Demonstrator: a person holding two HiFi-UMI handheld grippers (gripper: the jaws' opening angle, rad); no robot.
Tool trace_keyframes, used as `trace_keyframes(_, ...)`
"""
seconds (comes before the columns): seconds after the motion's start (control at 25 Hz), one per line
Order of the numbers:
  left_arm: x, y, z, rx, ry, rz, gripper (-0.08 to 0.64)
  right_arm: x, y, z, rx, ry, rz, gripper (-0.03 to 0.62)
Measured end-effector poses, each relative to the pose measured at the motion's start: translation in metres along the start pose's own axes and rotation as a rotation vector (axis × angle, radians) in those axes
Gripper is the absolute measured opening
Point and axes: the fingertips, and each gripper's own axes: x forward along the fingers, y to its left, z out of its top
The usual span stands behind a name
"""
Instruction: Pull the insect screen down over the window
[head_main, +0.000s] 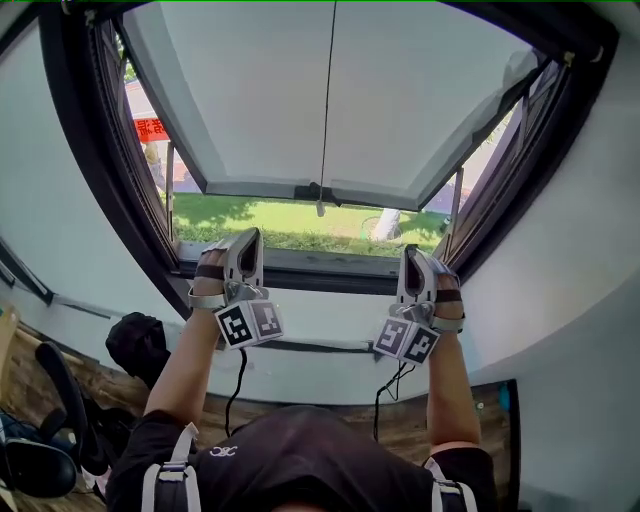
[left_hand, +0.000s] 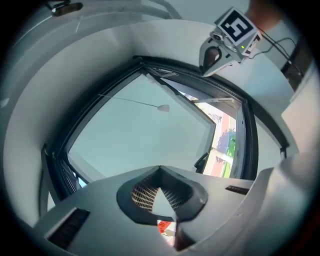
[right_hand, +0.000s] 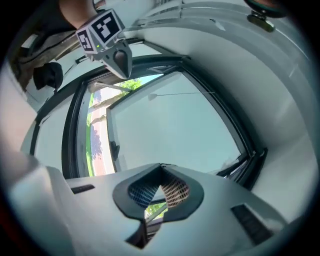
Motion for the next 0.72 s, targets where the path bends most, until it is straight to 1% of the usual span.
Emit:
trace_keyframes(0.04,0.000,0.002,0.004,0.030,-0.005,0.007,0.015,0.000,-0.003,-0.005,-0.016,0.013,-0.002,0.006)
trace_keyframes(0.12,0.000,0.005,0.011,0.050,-0.016,0.006,0.015,-0.002,-0.011,-0.014,-0.007,0.038,-0.008,0.006)
trace_keyframes(0.16,-0.001,0.005,0.015,0.048,-0.025,-0.001,0.028,-0.003,-0.016,-0.018,0.014,0.047,-0.008,0.008)
trace_keyframes(0.2,-0.001,0.006,0.018,0.044,-0.033,-0.014,0.060,-0.004,-0.021,-0.022,0.044,0.053,-0.002,0.008)
trace_keyframes(0.24,-0.001,0.006,0.021,0.040,-0.041,-0.029,0.100,-0.004,-0.025,-0.024,0.073,0.057,0.013,0.022)
trace_keyframes(0.28,-0.001,0.008,0.024,0.040,-0.045,-0.039,0.126,-0.003,-0.030,-0.026,0.096,0.059,0.030,0.062)
trace_keyframes(0.32,-0.001,0.013,0.026,0.046,-0.047,-0.041,0.130,-0.002,-0.037,-0.026,0.110,0.057,0.039,0.089)
trace_keyframes(0.36,0.000,0.019,0.028,0.057,-0.046,-0.035,0.130,0.000,-0.047,-0.026,0.114,0.052,0.035,0.094)
trace_keyframes(0.52,0.005,0.061,0.036,0.102,-0.044,0.016,0.130,0.005,-0.098,-0.017,0.096,0.016,-0.023,0.092)
trace_keyframes(0.72,0.009,0.134,0.041,0.122,-0.038,0.050,0.126,0.012,-0.169,-0.002,0.039,-0.021,-0.083,0.086)
